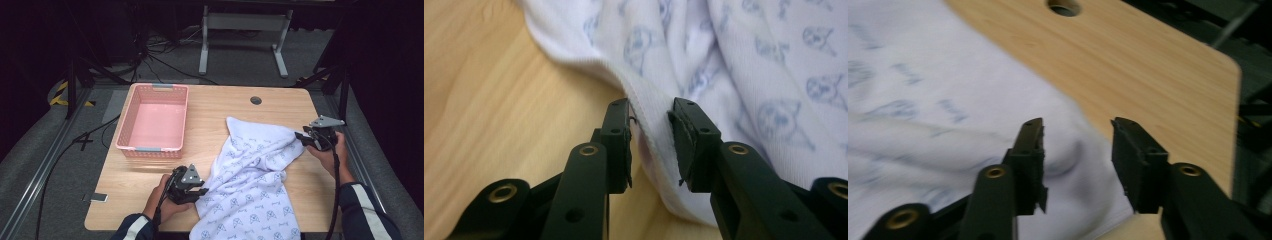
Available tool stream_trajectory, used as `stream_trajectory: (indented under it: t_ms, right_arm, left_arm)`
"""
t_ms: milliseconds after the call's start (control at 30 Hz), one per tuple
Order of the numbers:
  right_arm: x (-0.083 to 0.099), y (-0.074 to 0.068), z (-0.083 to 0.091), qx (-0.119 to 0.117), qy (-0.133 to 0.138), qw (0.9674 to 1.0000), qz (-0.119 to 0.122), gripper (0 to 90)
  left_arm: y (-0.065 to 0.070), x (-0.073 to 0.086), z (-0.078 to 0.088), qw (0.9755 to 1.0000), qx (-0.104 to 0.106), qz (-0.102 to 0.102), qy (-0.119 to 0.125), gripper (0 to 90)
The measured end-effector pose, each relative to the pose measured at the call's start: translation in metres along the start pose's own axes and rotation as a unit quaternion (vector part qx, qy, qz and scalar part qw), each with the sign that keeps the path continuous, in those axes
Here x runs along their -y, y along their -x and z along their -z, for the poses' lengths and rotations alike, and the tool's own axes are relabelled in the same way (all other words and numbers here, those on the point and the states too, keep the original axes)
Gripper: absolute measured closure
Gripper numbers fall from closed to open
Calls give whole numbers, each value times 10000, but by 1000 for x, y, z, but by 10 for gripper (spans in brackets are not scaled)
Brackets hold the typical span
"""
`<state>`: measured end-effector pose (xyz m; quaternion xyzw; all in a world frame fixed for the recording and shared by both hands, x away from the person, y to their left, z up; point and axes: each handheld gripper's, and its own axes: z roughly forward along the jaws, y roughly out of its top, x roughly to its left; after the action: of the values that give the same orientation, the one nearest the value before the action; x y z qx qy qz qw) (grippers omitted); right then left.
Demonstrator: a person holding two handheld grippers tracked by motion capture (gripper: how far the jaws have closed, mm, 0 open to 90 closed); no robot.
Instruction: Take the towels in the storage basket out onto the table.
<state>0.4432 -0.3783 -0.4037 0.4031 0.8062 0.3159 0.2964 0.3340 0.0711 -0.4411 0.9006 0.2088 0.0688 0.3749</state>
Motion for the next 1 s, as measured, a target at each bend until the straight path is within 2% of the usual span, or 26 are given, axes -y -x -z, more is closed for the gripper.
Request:
stream_trajectory:
  t_ms: [33,67,100,167,200,233,267,300,333,367,433,533,600,633,667,733,800,833,867,900,933,967,1000]
  right_arm:
    - [3,-5,4,-258,23,9997,38,612]
    - [3,-5,4,-258,23,9997,38,612]
    - [8,-11,6,-501,-23,9987,92,645]
    - [16,-23,6,-912,-126,9956,196,678]
    - [22,-36,2,-1155,-309,9925,269,705]
    - [22,-36,2,-1155,-309,9925,269,705]
    - [25,-41,-1,-1167,-417,9914,416,710]
    - [30,-45,-7,-1171,-587,9903,466,725]
    - [30,-45,-7,-1171,-587,9903,466,725]
    - [31,-44,-11,-1162,-689,9900,413,721]
    - [36,-35,-16,-1203,-682,9904,83,720]
    - [38,-20,-16,-938,-782,9925,-103,723]
    - [42,-5,-13,-607,-899,9939,-190,724]
    - [42,-5,-13,-607,-899,9939,-190,724]
    - [45,5,-13,-404,-929,9945,-264,724]
    - [50,20,-14,-143,-891,9951,-407,724]
    - [51,30,-15,-70,-921,9940,-590,724]
    - [50,35,-17,65,-954,9934,-629,722]
    - [50,39,-21,473,-1005,9928,-450,724]
    - [48,43,-23,635,-1044,9914,-462,720]
    - [48,47,-25,758,-1080,9901,-473,675]
    - [48,51,-28,991,-1069,9880,-503,593]
    - [48,51,-28,991,-1069,9880,-503,593]
  left_arm:
    - [-2,-6,-4,10000,-36,-73,47,684]
    - [-2,-6,-4,10000,-36,-73,47,692]
    - [-4,-11,-9,9999,10,-116,32,692]
    - [-9,-19,-18,9996,-10,-253,-85,693]
    - [-12,-26,-27,9993,21,-353,-147,699]
    - [-12,-26,-27,9993,21,-353,-147,706]
    - [-14,-30,-31,9992,80,-375,-121,706]
    - [-18,-37,-41,9988,171,-428,-187,716]
    - [-18,-37,-41,9988,171,-428,-187,719]
    - [-20,-42,-48,9983,214,-460,-272,719]
    - [-24,-46,-58,9982,332,-426,-250,722]
    - [-27,-51,-66,9982,396,-383,-220,721]
    - [-32,-52,-68,9985,418,-286,-219,719]
    - [-32,-52,-68,9985,418,-286,-219,718]
    - [-33,-52,-69,9986,407,-259,-208,718]
    - [-34,-53,-69,9987,383,-235,-223,713]
    - [-35,-54,-67,9990,372,-201,-138,690]
    - [-36,-55,-66,9994,322,-125,-11,667]
    - [-37,-56,-65,9995,281,-108,49,642]
    - [-38,-58,-63,9997,234,-57,102,641]
    - [-40,-60,-63,9997,205,-25,127,641]
    - [-41,-62,-66,9997,199,-27,129,640]
    - [-41,-62,-66,9997,199,-27,129,635]
